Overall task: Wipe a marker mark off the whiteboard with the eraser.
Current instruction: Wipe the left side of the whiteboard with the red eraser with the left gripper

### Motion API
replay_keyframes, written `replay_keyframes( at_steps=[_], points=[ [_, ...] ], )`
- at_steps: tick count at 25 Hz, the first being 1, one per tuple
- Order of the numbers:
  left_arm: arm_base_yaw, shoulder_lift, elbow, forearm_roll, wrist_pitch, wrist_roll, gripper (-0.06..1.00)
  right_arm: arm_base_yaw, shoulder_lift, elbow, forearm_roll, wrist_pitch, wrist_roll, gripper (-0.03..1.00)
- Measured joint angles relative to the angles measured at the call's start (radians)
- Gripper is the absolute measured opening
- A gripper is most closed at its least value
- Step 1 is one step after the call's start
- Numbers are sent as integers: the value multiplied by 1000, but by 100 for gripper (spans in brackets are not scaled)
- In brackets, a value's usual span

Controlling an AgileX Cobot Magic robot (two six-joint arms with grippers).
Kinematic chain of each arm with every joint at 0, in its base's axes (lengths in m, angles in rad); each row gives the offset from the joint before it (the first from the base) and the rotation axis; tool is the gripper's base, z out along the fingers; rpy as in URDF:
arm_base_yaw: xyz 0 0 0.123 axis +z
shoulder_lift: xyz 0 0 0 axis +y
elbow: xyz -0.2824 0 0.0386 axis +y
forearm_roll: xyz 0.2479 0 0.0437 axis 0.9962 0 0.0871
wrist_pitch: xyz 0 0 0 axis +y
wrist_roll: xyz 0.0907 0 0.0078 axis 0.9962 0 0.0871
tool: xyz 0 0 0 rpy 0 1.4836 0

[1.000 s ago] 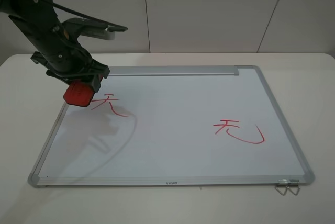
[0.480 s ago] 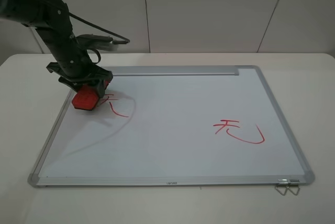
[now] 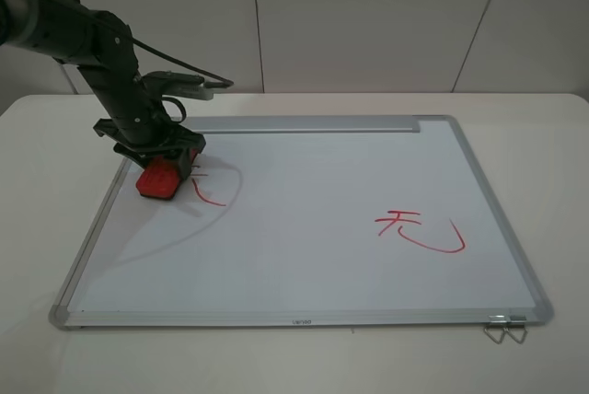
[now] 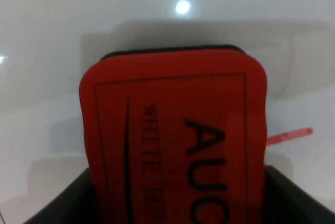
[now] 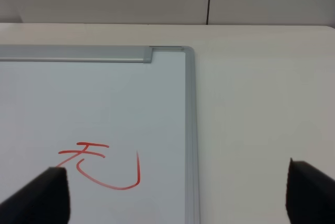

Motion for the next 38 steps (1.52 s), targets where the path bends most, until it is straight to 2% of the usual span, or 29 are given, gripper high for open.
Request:
replay_keyframes(
  at_steps=[12,18,21,32,38],
  points=[
    [0,65,-42,-1,23,-1,57,0,0,0,0,0,0,71],
    [-10,70,-50,-28,21,7,57,0,0,0,0,0,0,71],
    [-60,80,-54,-30,4,24,57,0,0,0,0,0,0,71],
    [-359,105,-67,-32,-69,33,57,0,0,0,0,0,0,71],
    [-383,105,-67,-34,-77,33,57,0,0,0,0,0,0,71]
  ],
)
